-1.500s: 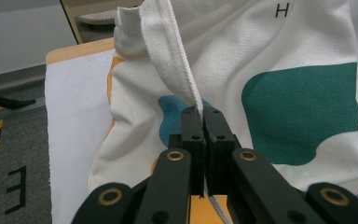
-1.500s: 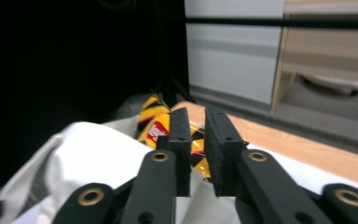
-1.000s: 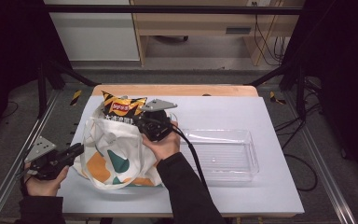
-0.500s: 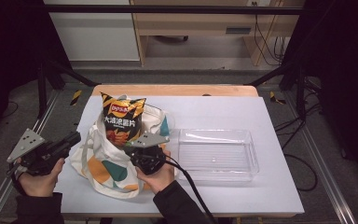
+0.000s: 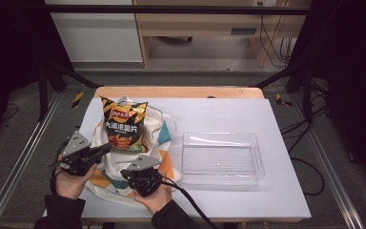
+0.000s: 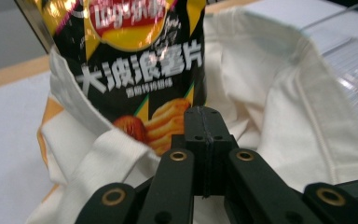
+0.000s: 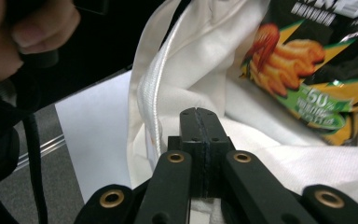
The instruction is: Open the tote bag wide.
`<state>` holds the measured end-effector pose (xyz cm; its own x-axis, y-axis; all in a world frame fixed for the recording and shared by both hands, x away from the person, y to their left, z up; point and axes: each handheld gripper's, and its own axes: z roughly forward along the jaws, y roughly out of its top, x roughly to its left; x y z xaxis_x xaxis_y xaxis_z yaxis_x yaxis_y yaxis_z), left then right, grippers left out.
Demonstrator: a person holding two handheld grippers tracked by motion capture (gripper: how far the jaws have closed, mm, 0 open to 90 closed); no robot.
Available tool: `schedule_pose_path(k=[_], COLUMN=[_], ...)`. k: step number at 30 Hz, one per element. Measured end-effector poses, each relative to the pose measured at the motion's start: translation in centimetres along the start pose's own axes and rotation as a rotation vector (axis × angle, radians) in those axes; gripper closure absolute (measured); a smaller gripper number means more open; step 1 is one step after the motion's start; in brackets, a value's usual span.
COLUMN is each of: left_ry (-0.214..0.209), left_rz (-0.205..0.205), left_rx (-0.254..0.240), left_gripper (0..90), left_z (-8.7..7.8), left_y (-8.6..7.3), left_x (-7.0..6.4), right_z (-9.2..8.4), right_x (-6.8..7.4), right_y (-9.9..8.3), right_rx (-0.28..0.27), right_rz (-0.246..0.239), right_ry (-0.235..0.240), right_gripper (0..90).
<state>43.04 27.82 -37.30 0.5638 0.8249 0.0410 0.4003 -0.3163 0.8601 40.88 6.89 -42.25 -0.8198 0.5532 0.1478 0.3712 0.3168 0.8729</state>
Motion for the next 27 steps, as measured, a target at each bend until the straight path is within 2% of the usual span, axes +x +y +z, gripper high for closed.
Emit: schedule_pose_path(k=[6,13,14,15,16,18,20,24,26,27], left_ry=[0.024,0.047,0.047,0.047,0.047,0.052,0.055,0.086,0.086,0.077], left_rz=[0.019,-0.006,-0.012,-0.016,-0.012,-0.014,-0.012,-0.016,-0.026,-0.032], left_rx=[0.090,0.201,0.210,0.213,0.224,0.228,0.236,0.264,0.279,0.283], left_gripper=[90.0,90.0,90.0,90.0,90.0,90.0,90.0,90.0,90.0,90.0], left_z=[1.0,1.4,1.4,1.4,1.3,1.3,1.2,1.5,1.7,1.8], left_y=[-1.8,-4.6,-5.0,-5.2,-5.7,-5.9,-6.0,-6.5,-6.7,-6.9], left_x=[0.3,1.4,1.5,1.5,1.8,1.8,2.0,2.5,2.8,3.0], right_z=[0.4,-0.3,-0.9,-0.9,-1.4,-1.6,-1.9,-1.9,-1.8,-1.8], right_x=[0.1,-0.5,-1.1,-1.1,-1.9,-2.2,-3.0,-3.7,-4.1,-4.1], right_y=[-0.7,-0.6,-0.2,-0.2,0.2,0.3,0.4,0.0,-0.8,-0.8], right_rx=[0.014,-0.002,-0.016,-0.016,-0.024,-0.025,-0.012,0.015,0.039,0.039], right_rz=[0.002,0.016,0.022,0.022,0.028,0.033,0.044,0.064,0.073,0.073], right_ry=[0.004,0.002,-0.029,-0.029,-0.071,-0.085,-0.135,-0.177,-0.207,-0.207], right_gripper=[90.0,90.0,90.0,90.0,90.0,90.0,90.0,90.0,90.0,90.0])
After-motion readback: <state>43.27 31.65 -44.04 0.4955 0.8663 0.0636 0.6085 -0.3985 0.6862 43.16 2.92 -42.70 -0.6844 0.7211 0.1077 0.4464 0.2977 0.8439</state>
